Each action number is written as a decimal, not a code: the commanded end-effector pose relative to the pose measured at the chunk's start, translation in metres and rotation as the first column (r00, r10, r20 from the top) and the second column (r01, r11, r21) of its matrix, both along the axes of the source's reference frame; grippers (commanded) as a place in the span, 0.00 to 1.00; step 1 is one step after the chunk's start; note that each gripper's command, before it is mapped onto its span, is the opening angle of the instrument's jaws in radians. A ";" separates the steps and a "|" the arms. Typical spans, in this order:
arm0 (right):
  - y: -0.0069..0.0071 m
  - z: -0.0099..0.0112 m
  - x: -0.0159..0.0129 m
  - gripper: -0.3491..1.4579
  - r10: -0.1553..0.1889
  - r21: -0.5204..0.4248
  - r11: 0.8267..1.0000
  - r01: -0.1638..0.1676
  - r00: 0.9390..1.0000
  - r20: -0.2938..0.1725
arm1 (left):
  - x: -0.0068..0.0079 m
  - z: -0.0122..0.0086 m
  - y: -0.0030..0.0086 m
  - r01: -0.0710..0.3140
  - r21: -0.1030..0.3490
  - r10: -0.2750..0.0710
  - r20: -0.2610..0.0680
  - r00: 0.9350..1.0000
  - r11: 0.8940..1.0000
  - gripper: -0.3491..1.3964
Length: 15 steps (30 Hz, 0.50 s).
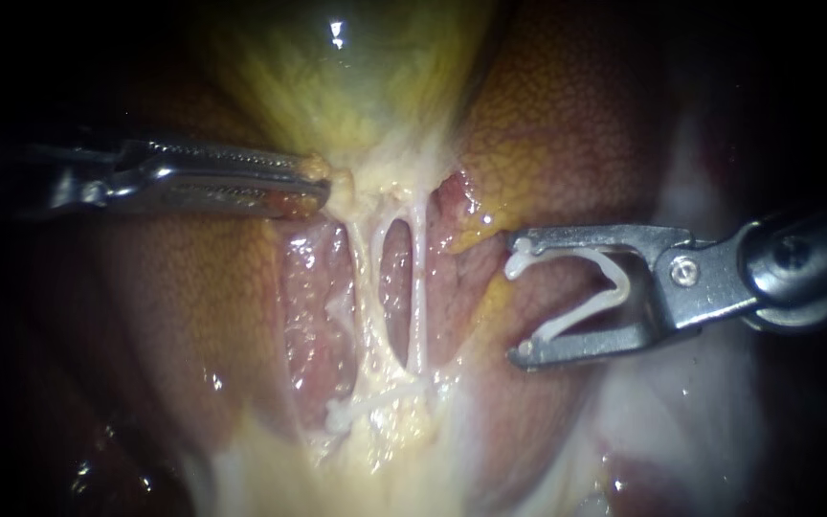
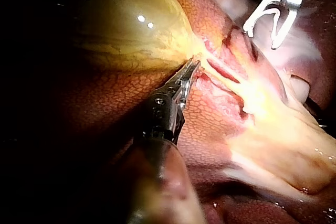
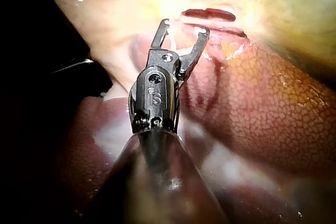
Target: Clipping second clip left tube
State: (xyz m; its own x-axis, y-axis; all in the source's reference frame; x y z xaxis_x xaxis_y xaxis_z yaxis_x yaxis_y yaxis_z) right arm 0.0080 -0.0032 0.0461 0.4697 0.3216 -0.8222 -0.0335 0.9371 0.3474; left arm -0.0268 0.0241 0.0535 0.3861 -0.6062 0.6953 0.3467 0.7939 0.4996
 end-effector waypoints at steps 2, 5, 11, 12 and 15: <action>0.0000 0.0000 0.0000 0.47 0.000 0.000 1.000 0.000 1.000 0.000 | 0.0000 0.0000 0.0000 0.000 0.000 0.000 0.000 1.000 1.000 0.00; 0.0000 0.0000 0.0000 0.47 0.000 0.000 1.000 0.000 1.000 0.000 | 0.0001 -0.0001 0.0000 0.000 0.000 0.000 0.001 1.000 1.000 0.00; 0.0000 0.0001 0.0000 0.47 0.001 0.000 1.000 -0.001 1.000 0.000 | 0.0015 -0.0016 0.0006 -0.012 0.018 0.012 0.009 1.000 1.000 0.00; 0.0001 0.0001 0.0000 0.47 0.001 0.000 1.000 -0.001 1.000 0.000 | 0.0018 -0.0020 0.0008 -0.014 0.021 0.014 0.011 1.000 1.000 0.00; 0.0001 0.0001 0.0000 0.47 0.001 0.000 1.000 -0.001 1.000 0.001 | 0.0031 -0.0036 0.0015 -0.010 0.025 0.010 0.008 1.000 1.000 0.00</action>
